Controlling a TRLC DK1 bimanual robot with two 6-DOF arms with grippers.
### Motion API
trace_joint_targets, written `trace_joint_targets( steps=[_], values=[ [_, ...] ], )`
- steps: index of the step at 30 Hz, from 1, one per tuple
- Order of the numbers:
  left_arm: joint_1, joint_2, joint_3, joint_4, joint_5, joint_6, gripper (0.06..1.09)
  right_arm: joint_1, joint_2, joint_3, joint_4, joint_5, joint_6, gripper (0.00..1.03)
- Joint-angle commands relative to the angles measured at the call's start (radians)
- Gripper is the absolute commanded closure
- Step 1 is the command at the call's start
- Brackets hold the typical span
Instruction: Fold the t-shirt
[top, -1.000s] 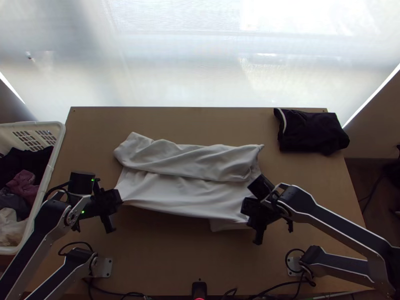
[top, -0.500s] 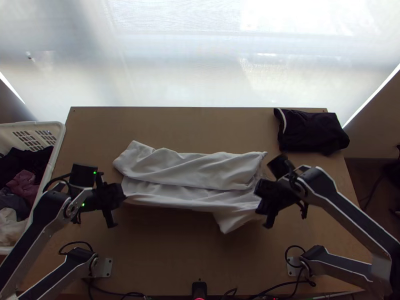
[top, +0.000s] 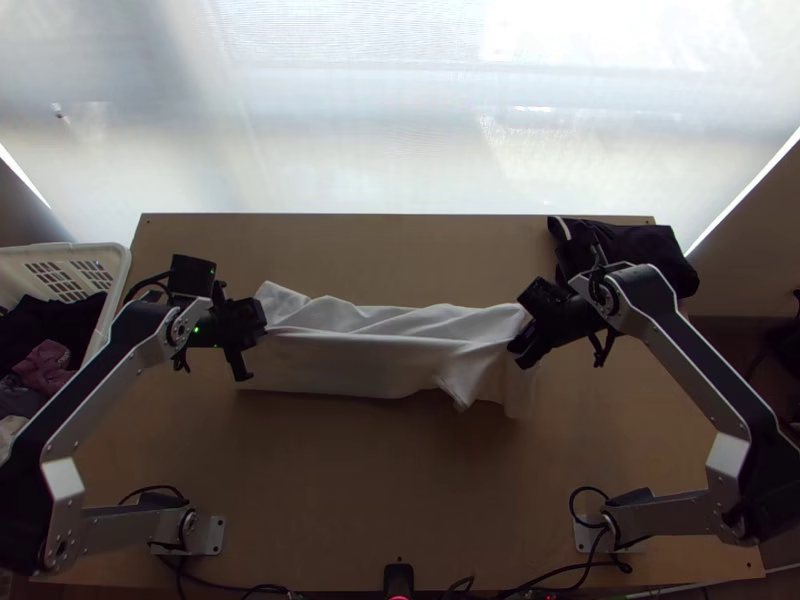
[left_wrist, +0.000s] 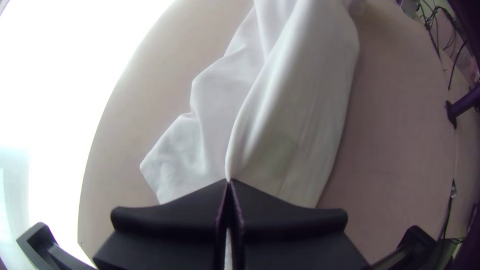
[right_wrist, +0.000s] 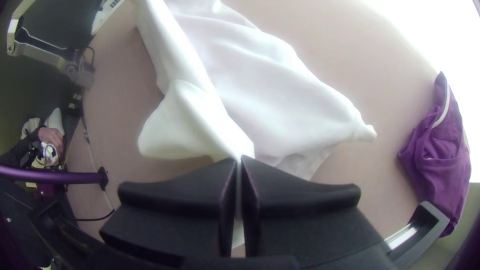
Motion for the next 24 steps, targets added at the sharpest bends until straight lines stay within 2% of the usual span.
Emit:
trace_joint_targets(
  steps=[1, 7, 15, 19, 21, 22, 23, 24],
  values=[
    [0.03, 0.189, 0.076, 0.093, -0.024, 0.041, 1.05, -0.039, 0.135, 0.013, 0.105, -0.002, 0.029, 1.0],
    [0.024, 0.305, 0.09, 0.216, -0.056, 0.068, 1.05, -0.05, 0.27, -0.011, 0.215, 0.004, 0.023, 1.0],
    [0.07, 0.359, 0.133, 0.242, -0.056, 0.062, 1.05, -0.096, 0.353, 0.012, 0.29, 0.03, 0.03, 0.99],
    [0.068, 0.348, 0.12, 0.194, -0.056, 0.03, 1.04, -0.081, 0.348, -0.002, 0.289, 0.069, 0.058, 0.5],
    [0.065, 0.325, 0.119, 0.153, -0.055, 0.007, 1.01, -0.071, 0.34, -0.01, 0.289, 0.078, 0.095, 0.1],
    [0.064, 0.307, 0.114, 0.146, -0.052, -0.007, 0.95, -0.071, 0.339, -0.007, 0.275, 0.082, 0.102, 0.04],
    [0.061, 0.284, 0.111, 0.143, -0.045, -0.028, 0.8, -0.071, 0.325, -0.01, 0.27, 0.089, 0.102, 0.04],
    [0.058, 0.256, 0.111, 0.137, -0.039, -0.053, 0.47, -0.071, 0.307, -0.013, 0.269, 0.089, 0.104, 0.04]
  ],
)
